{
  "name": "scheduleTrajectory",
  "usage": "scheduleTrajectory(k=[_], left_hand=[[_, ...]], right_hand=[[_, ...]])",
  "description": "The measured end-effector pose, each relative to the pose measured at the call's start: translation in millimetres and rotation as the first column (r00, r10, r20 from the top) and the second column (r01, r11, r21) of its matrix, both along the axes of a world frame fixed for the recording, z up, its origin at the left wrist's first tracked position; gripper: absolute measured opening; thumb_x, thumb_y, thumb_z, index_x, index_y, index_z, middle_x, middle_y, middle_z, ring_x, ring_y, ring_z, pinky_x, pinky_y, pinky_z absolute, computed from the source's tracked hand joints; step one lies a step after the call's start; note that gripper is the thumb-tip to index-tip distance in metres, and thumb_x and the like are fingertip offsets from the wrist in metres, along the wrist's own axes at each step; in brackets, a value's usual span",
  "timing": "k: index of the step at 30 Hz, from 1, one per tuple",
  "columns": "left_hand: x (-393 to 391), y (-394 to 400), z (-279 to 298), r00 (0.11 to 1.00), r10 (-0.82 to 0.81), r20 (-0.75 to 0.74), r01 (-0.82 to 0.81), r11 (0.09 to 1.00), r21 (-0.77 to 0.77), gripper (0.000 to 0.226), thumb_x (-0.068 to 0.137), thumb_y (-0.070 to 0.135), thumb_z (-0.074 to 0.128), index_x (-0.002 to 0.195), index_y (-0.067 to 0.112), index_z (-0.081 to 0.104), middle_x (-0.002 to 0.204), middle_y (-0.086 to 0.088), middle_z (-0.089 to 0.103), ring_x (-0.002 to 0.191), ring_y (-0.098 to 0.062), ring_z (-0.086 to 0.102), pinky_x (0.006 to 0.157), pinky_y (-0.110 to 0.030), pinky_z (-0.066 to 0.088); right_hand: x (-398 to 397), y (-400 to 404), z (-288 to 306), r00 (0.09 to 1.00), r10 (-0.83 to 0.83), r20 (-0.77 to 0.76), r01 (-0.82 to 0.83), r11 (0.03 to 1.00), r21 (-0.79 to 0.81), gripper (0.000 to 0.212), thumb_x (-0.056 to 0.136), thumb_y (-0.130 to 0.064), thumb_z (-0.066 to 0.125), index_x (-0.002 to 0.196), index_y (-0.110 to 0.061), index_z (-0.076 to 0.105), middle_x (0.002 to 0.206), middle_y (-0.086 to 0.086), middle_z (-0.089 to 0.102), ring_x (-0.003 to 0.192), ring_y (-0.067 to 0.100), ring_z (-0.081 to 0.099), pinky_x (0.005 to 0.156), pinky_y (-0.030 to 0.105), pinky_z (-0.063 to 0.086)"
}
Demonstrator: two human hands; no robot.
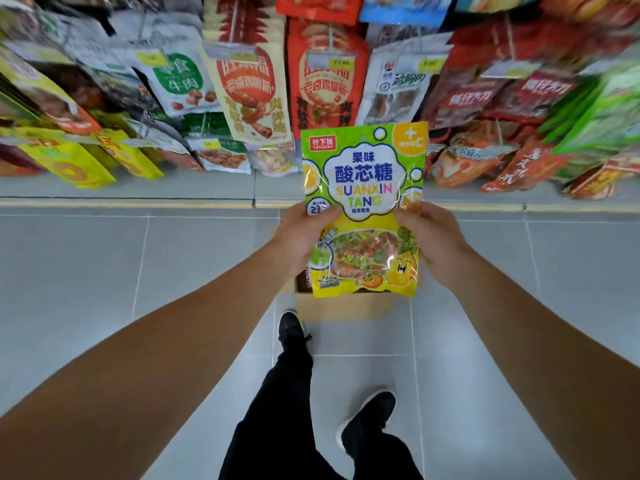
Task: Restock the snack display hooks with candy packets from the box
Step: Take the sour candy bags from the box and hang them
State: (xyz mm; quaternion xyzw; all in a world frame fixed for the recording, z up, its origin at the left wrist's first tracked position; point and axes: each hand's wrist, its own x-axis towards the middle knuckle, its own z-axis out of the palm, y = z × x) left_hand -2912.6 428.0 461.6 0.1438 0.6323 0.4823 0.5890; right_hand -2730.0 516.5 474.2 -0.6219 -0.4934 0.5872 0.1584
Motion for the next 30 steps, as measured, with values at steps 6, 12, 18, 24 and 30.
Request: scheduleTrajectory(k=[6,12,18,24,30], left_hand=[[67,-8,100,0.986,-0.03,-0.163,0.061,0.98,0.192,0.025,0.09,0.028,0.068,0.114,0.02,0.07,0.118,0.007,0.07,0.119,-0.016,0.059,0.109,-0.047,0.038],[132,4,227,0.95,-0.013,-0.313,0.145,0.904,0.402,0.012,0.092,0.022,0.066,0.102,0.025,0.072,0.108,0.012,0.072,0.105,-0.006,0.064,0.096,-0.034,0.043],[166,44,346,0.889,0.096,-0.448,0.183,0.822,0.539,0.017,0.09,0.027,0.068,0.1,0.014,0.074,0.107,-0.001,0.074,0.106,-0.019,0.066,0.097,-0.041,0.047],[173,99,434,0.854,0.183,-0.488,0.216,0.728,0.651,0.012,0.091,0.03,0.067,0.088,0.019,0.072,0.092,0.007,0.073,0.088,-0.008,0.064,0.086,-0.028,0.049],[160,163,491,0.823,0.246,-0.512,0.251,0.651,0.716,0.017,0.09,0.032,0.067,0.097,0.018,0.074,0.1,0.005,0.075,0.096,-0.011,0.066,0.081,-0.028,0.046]], right_hand=[[74,-10,88,0.992,0.036,-0.123,-0.01,0.979,0.203,0.032,0.075,-0.038,0.072,0.082,-0.008,0.067,0.094,0.02,0.068,0.085,0.02,0.056,0.089,0.048,0.048],[140,-1,206,0.965,0.048,-0.259,0.057,0.922,0.382,0.023,0.073,-0.036,0.075,0.083,-0.016,0.074,0.087,0.002,0.072,0.086,0.018,0.061,0.088,0.046,0.05],[175,34,319,0.942,0.064,-0.33,0.129,0.838,0.53,0.039,0.064,-0.045,0.079,0.087,-0.014,0.072,0.086,-0.001,0.071,0.091,0.021,0.064,0.097,0.052,0.048],[180,87,412,0.939,0.082,-0.333,0.161,0.751,0.64,0.031,0.069,-0.043,0.076,0.081,-0.015,0.072,0.094,0.011,0.071,0.098,0.028,0.065,0.098,0.046,0.05],[170,144,478,0.979,0.09,-0.182,0.103,0.551,0.828,0.033,0.085,-0.027,0.068,0.095,0.003,0.061,0.079,0.012,0.059,0.072,0.02,0.053,0.066,0.033,0.037]])
